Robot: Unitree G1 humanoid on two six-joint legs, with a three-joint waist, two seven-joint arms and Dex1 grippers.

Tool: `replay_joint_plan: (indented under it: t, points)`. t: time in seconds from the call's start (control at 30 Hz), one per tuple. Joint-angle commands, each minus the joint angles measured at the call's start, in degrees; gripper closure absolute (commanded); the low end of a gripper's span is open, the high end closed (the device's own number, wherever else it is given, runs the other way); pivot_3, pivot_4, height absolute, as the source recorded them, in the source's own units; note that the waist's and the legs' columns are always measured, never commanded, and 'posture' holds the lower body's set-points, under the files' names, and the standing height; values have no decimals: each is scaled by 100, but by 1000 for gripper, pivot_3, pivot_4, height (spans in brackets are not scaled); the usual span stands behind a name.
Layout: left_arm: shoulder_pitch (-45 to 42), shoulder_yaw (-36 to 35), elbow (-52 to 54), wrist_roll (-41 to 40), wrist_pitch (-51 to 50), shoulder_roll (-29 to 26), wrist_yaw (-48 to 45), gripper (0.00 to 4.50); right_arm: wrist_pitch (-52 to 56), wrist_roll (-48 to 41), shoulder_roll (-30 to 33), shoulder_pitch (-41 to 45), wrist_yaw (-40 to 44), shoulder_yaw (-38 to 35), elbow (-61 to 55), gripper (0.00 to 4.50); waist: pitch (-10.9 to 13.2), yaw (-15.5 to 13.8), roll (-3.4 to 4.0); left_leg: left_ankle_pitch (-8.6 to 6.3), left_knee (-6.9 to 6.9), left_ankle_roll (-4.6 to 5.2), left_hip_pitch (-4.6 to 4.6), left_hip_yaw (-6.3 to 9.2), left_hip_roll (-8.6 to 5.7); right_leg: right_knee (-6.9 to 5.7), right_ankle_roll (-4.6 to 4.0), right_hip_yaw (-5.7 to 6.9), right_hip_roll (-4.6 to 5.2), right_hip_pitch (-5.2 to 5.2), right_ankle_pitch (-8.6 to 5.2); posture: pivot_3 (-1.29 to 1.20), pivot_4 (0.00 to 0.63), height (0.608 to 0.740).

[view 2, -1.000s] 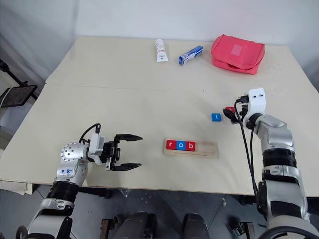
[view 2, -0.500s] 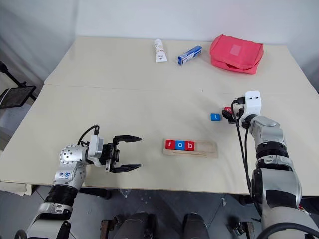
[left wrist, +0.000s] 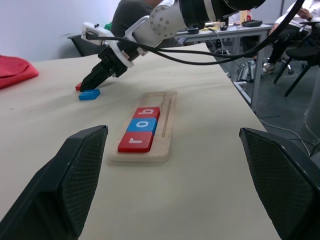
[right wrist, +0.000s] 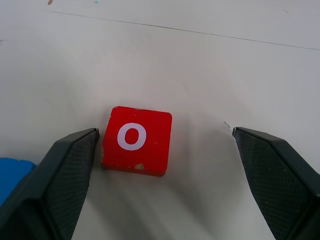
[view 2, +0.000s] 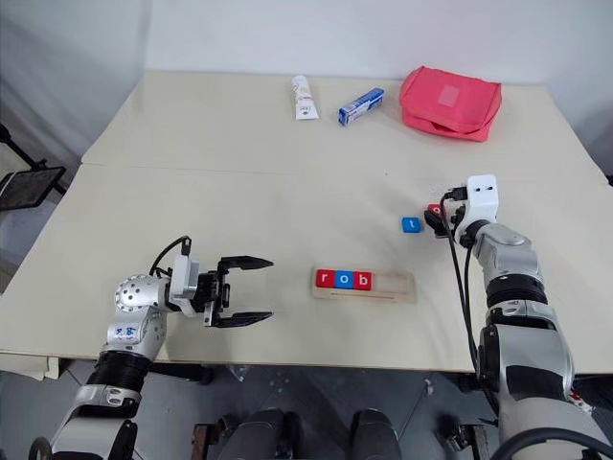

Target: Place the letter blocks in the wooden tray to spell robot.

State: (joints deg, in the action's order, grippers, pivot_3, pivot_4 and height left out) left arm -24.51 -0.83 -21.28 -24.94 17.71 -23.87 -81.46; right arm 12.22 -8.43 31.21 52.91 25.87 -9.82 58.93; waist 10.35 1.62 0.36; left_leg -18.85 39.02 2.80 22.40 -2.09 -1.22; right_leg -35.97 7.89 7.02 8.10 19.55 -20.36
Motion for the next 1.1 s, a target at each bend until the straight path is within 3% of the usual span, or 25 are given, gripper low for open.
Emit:
replay_joint_plan:
  t: [0.03,0.23,0.27,0.4,0.53,0.7,0.83,0.93,1.1]
  points:
    - [-66,12,-46,-7,46,-7,-54,0,5,25,-21,-75,-110,-63,42,906,0,-1,0,0,0,0,0,0,1,0,0,0,-1,0,0,0,150,740]
    - [-135,14,-131,1,63,-1,-93,0,-23,14,-70,-15,-129,-87,98,2893,0,-14,0,0,2,0,0,5,-2,0,0,-2,0,-3,0,0,150,740]
    - [-142,15,-140,2,67,1,-97,0,-40,9,-71,-4,-158,-102,94,3040,0,-14,0,0,2,0,0,6,-2,0,0,-3,0,-4,0,0,150,740]
    - [-167,9,-177,-5,76,-3,-125,0,-67,-71,-45,-56,-277,-211,-173,3035,0,-12,0,0,2,0,1,5,-2,0,0,-2,0,-3,0,0,150,740]
    - [-186,-15,-228,-22,88,-21,-180,0,248,-213,-31,-418,-481,-397,-1162,3035,0,-11,0,0,-2,0,3,5,-2,0,0,-3,1,2,0,0,150,740]
    - [-103,-56,-245,-50,93,-80,-282,0,1957,-713,-228,-2397,-1085,-824,-5215,3035,0,-48,2,0,-13,0,14,15,-1,-3,0,-6,2,13,0,0,150,740]
    - [-91,-86,-312,-46,103,-78,-299,0,3032,-1016,-581,-3670,-1590,-1141,-7509,3035,0,-119,3,-1,-15,-2,13,15,-2,-4,0,-15,0,15,0,0,150,740]
    - [-103,-65,-362,-34,112,-50,-307,0,3641,-1233,-852,-4425,-1813,-1297,-8689,3035,-1,-157,4,0,-12,-2,6,0,-3,2,0,-19,-2,10,0,0,150,740]
    - [-139,-35,-406,-39,117,-10,-368,0,4013,-1401,-1120,-4936,-2006,-1486,-9321,3035,-1,-157,3,0,-5,0,-2,-6,-7,3,0,-41,-5,6,0,0,150,740]
